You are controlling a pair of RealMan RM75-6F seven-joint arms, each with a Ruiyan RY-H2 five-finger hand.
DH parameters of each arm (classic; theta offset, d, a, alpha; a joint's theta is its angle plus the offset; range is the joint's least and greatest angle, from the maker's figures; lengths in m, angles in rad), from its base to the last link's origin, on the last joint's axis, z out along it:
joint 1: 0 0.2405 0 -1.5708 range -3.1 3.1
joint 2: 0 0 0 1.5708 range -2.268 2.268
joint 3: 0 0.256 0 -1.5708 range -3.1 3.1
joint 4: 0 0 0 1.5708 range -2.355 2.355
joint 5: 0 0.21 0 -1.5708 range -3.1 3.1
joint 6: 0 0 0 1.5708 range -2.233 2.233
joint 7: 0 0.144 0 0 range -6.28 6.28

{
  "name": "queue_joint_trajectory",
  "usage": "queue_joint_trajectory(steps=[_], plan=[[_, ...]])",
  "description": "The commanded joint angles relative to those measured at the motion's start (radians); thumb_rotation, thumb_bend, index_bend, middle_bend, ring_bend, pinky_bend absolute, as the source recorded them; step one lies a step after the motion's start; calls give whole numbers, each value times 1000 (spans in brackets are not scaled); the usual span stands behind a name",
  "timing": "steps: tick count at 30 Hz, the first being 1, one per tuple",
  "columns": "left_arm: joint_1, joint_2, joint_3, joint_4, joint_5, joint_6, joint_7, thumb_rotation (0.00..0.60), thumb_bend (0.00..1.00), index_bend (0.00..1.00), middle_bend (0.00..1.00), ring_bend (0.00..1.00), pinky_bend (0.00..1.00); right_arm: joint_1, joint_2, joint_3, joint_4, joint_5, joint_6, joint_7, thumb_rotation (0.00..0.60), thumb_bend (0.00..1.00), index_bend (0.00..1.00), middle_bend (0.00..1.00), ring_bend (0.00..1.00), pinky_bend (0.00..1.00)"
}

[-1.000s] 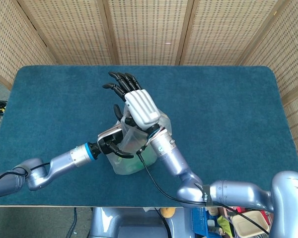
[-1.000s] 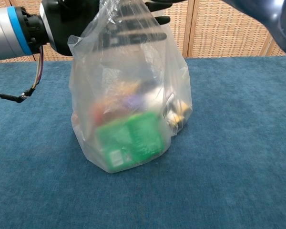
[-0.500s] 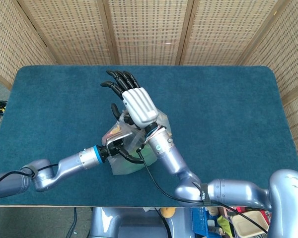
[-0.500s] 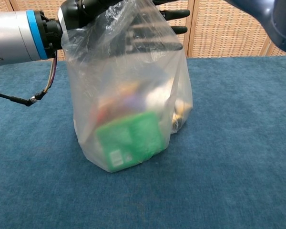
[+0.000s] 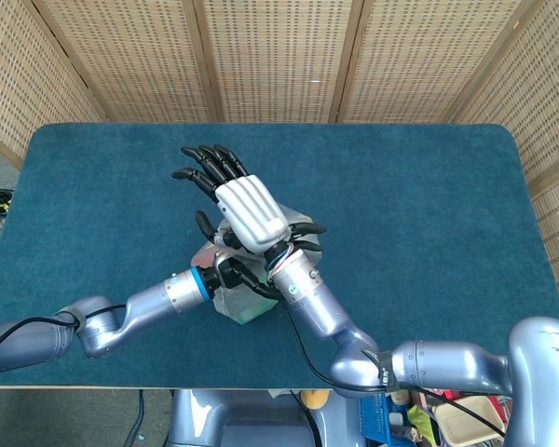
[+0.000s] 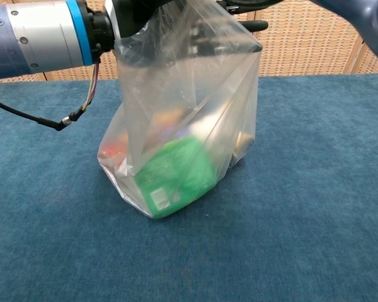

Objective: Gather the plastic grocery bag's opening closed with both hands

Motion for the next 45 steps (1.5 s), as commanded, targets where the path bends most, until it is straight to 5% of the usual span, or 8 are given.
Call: queue_joint_trajectory(steps=[1, 4, 19, 45], plan=[[-5, -4, -17, -19, -19, -19, 34, 600, 53, 118, 70, 140, 139, 1, 6, -5, -1, -4, 3, -10, 600, 157, 91, 80, 0, 0], [0, -3, -22, -32, -30, -26, 50, 600, 54, 118, 70, 141, 139, -2, 19, -15, 8, -14, 12, -36, 600, 0, 0, 16, 0, 0], [29, -4, -56, -54, -48, -45, 92, 600, 56, 119, 70, 141, 138, -69, 130, -69, -65, -86, 66, -96, 600, 0, 0, 0, 0, 0], [61, -22, -94, -55, -60, -61, 88, 600, 55, 123, 70, 141, 139, -317, 290, -166, -111, -276, 199, 124, 600, 0, 0, 0, 0, 0]])
